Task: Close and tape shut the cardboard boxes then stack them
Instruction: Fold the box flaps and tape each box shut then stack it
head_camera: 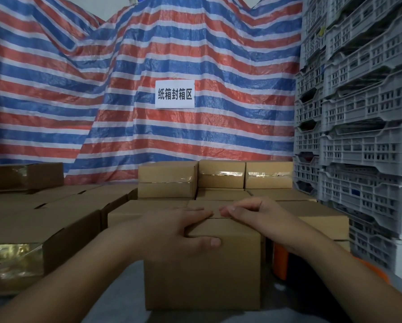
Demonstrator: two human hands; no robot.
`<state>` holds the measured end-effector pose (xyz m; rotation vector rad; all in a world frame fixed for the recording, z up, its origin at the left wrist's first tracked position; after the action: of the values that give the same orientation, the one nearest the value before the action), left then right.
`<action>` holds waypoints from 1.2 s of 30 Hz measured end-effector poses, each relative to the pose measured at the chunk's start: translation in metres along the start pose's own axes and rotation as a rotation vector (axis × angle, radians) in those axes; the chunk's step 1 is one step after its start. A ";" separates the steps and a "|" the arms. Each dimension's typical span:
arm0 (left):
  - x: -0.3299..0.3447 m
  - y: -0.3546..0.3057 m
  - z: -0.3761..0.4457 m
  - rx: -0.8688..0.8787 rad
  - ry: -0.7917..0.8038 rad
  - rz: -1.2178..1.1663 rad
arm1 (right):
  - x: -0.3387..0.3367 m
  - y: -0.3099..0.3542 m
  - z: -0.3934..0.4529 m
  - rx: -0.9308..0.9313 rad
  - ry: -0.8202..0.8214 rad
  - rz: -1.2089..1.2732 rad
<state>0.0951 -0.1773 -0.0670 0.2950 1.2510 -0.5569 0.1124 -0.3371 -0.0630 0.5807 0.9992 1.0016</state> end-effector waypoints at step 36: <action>-0.013 -0.010 -0.014 -0.029 -0.046 0.022 | -0.108 -0.050 -0.079 -0.016 -0.560 -1.229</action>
<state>0.0752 -0.1756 -0.0581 0.2695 1.2093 -0.5237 0.0430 -0.4581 -0.0935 0.1228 0.6369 -0.2482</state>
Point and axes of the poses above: each hand's wrist, its own z-axis towards the middle knuckle, its own x-axis out of the palm, y = z × x, the point moved 9 cm from there along z, towards the middle knuckle, and after that the axes turned 12 degrees about -y, right-handed, at the moved point
